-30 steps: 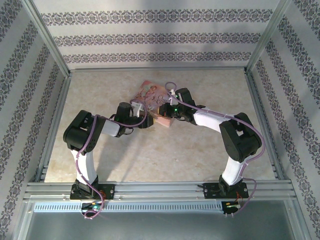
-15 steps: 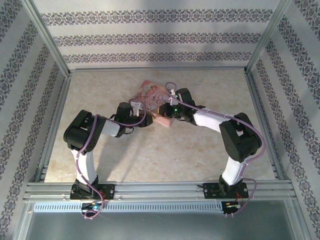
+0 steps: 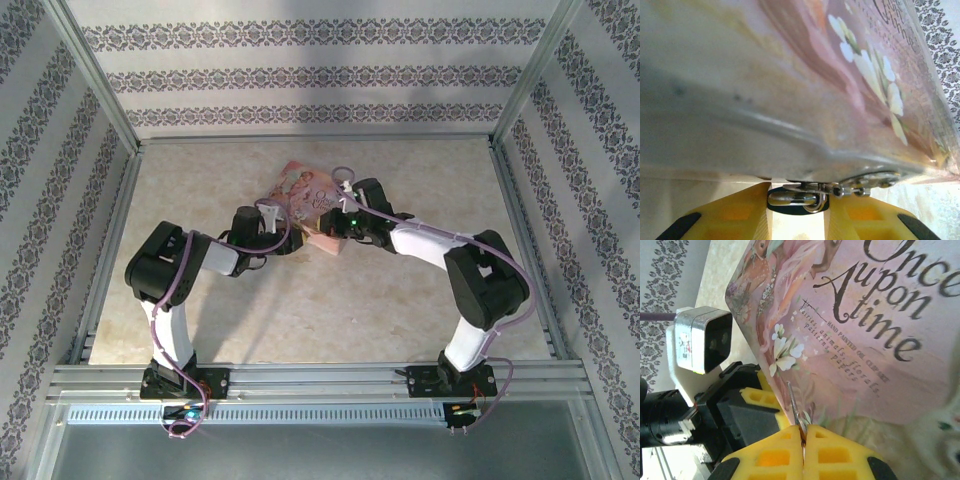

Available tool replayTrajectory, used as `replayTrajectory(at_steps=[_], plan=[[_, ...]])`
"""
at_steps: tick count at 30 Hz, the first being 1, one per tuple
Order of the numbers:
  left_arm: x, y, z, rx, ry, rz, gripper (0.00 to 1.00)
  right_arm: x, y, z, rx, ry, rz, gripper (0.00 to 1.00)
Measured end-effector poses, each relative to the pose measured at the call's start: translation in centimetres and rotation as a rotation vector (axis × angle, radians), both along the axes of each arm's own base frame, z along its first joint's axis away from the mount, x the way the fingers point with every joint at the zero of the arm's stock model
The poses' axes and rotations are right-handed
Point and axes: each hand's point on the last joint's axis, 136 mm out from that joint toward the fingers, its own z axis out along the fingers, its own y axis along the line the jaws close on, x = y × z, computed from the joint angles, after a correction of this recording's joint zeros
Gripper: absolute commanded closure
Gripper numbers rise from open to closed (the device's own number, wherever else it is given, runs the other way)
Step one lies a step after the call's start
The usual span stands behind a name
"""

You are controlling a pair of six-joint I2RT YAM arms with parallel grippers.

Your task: Unlock a padlock with a key

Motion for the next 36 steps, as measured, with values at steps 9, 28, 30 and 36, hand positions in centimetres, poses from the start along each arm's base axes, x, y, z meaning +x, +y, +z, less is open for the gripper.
replayTrajectory(at_steps=[9, 28, 30, 36], plan=[[-1.7, 0.0, 1.9, -0.023, 0.069, 0.019, 0.77, -3.7, -2.9, 3.7, -0.026, -0.156, 0.011, 1.00], [-4.4, -1.7, 4.8, -0.056, 0.283, -0.006, 0.80, -11.3, -1.3, -0.4, -0.249, -0.348, 0.220, 1.00], [-4.5, -1.7, 4.9, -0.059, 0.302, 0.000, 0.80, -11.5, -0.7, -0.8, -0.266, -0.367, 0.237, 1.00], [-4.4, -1.8, 5.0, -0.068, 0.341, 0.017, 0.80, -11.4, -0.2, -3.0, -0.338, -0.385, 0.269, 1.00]])
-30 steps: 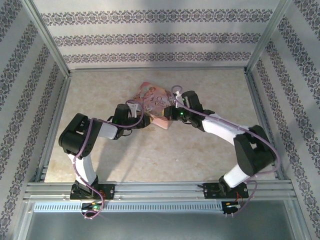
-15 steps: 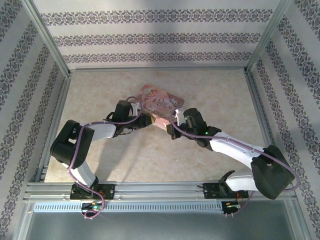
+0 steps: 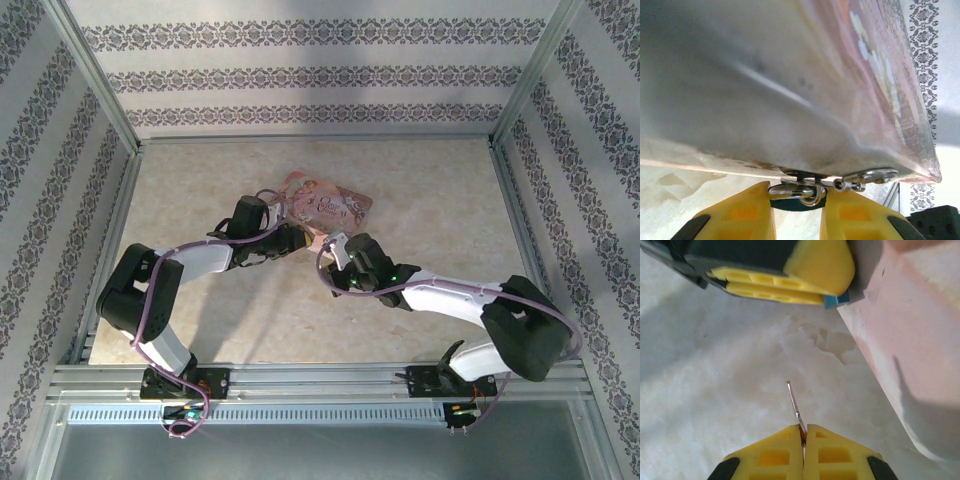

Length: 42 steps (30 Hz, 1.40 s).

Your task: Unlock a padlock with a key

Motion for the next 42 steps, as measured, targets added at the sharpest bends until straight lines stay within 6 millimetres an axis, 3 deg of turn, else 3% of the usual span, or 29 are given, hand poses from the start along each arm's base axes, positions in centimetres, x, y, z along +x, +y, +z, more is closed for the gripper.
replayTrajectory(at_steps=[4, 16, 42], plan=[[-0.1, 0.1, -0.2, 0.001, 0.018, 0.006, 0.80, 0.3, -0.1, -1.0, -0.045, -0.021, -0.002, 1.00], [-0.3, 0.0, -0.2, 0.001, 0.040, 0.011, 0.80, 1.6, 0.1, -1.7, -0.090, -0.089, -0.021, 1.00], [-0.4, -0.2, -0.2, 0.000, 0.044, 0.007, 0.80, 3.3, 1.0, -1.6, -0.056, -0.117, -0.065, 1.00]])
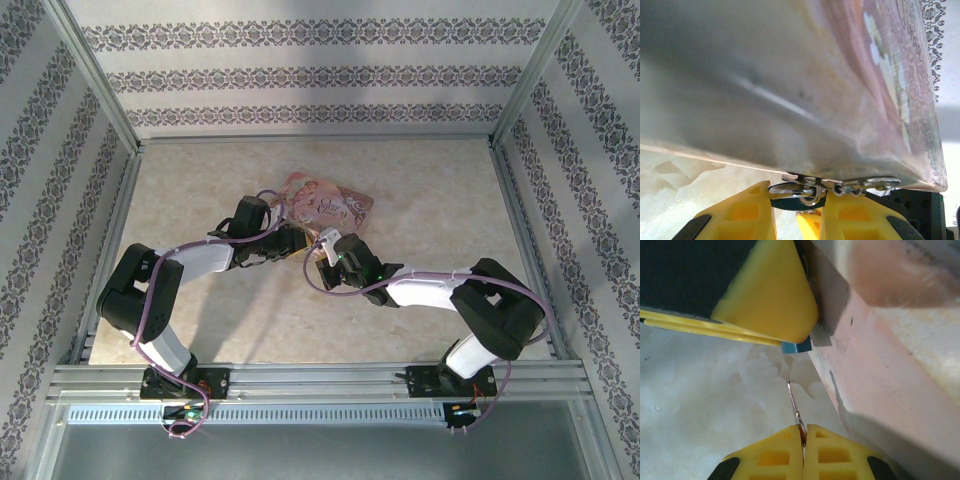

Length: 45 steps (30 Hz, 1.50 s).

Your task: Unlock a padlock with a key

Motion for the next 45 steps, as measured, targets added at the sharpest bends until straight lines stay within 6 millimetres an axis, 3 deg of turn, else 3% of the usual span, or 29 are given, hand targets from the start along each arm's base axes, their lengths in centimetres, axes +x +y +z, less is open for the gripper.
replayTrajectory(at_steps=[45], plan=[[0.1, 0.0, 0.1, -0.007, 0.010, 0.012, 0.80, 1.0, 0.6, 0.9, 0.048, -0.028, -0.032, 1.00]])
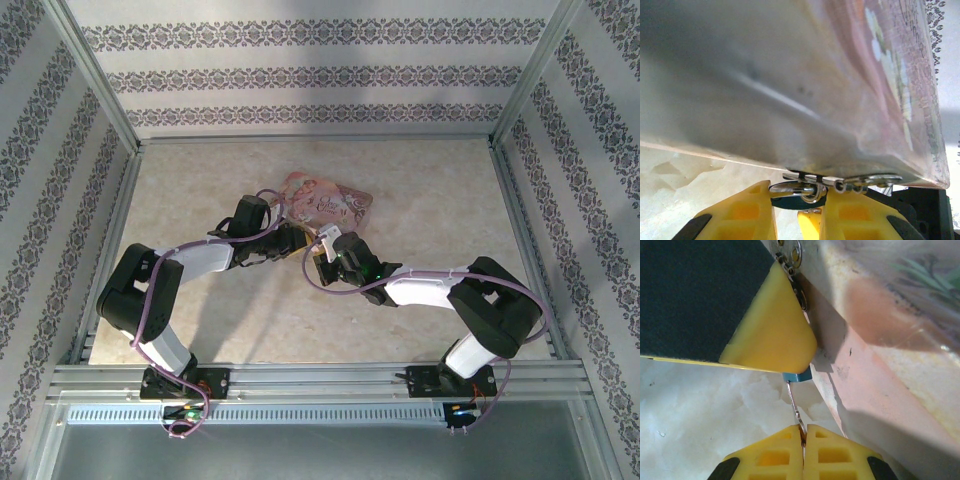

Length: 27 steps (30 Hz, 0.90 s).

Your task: Unlock a padlock with a key

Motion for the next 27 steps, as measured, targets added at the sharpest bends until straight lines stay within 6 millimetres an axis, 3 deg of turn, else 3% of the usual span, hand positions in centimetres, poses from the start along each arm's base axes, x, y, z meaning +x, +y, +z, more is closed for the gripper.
replayTrajectory(at_steps=[27], plan=[[0.13, 0.10, -0.06, 0.006, -0.003, 0.008, 0.80, 0.77, -0.26, -0.27, 0.002, -0.012, -0.025, 0.99]])
